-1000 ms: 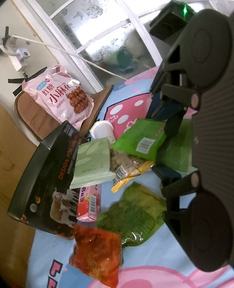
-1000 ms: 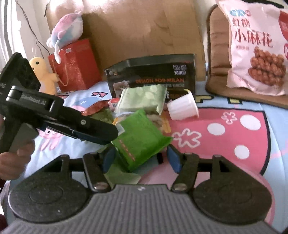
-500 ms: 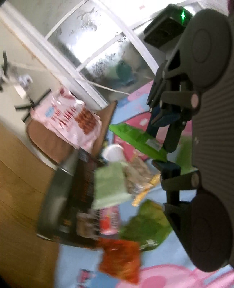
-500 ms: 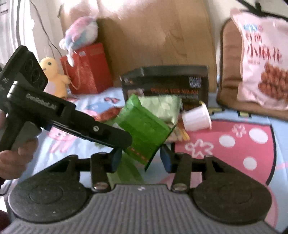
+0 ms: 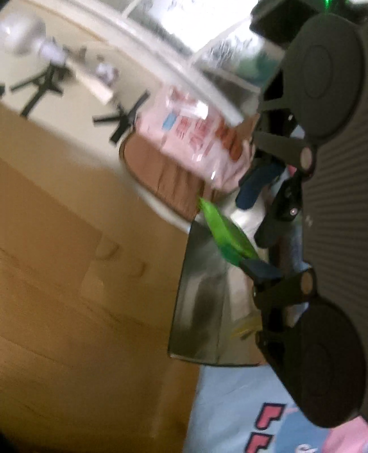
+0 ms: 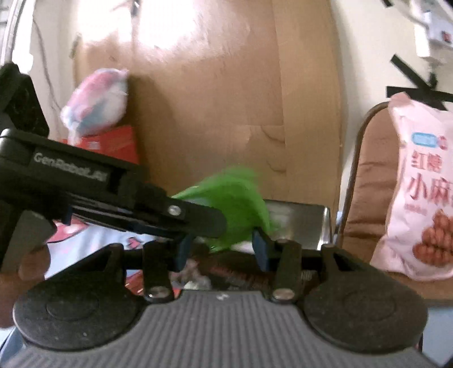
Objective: Organize snacks
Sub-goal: 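Lift the bright green packet with the left tool and release it into the box, then grasp the pale green packet with the left tool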
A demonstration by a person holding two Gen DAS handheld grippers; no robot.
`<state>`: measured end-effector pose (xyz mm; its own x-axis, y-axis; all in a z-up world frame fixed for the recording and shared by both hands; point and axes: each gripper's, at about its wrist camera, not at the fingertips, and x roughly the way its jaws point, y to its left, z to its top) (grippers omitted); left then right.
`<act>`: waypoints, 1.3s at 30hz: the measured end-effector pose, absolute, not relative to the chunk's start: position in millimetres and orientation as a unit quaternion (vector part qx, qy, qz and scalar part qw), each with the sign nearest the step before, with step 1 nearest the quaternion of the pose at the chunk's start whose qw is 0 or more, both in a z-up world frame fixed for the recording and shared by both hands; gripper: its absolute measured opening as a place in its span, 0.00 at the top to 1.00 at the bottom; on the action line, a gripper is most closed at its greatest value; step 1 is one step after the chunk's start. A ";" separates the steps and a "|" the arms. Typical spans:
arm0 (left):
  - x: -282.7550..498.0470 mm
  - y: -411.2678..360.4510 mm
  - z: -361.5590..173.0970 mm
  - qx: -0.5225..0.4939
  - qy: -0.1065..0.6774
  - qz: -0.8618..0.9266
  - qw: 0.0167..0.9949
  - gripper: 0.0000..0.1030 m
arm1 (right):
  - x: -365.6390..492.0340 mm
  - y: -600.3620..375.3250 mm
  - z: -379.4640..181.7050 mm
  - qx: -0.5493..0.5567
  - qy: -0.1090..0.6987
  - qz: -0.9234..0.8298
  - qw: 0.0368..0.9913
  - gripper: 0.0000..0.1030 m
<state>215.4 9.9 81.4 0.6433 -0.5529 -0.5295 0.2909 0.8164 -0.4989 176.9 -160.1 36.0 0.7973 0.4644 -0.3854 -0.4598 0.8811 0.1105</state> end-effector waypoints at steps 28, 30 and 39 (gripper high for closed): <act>125.1 25.1 12.0 -0.218 0.427 -0.271 0.835 0.57 | 90.6 -156.1 -8.8 -0.043 0.254 0.282 0.924 0.52; 110.4 27.8 12.7 -0.207 0.429 -0.269 0.837 0.55 | 77.9 -156.0 -6.7 -0.038 0.253 0.292 0.922 0.52; 39.9 63.4 7.4 -0.189 0.432 -0.246 0.847 0.41 | 28.1 -142.8 -16.4 -0.024 0.281 0.364 0.887 0.49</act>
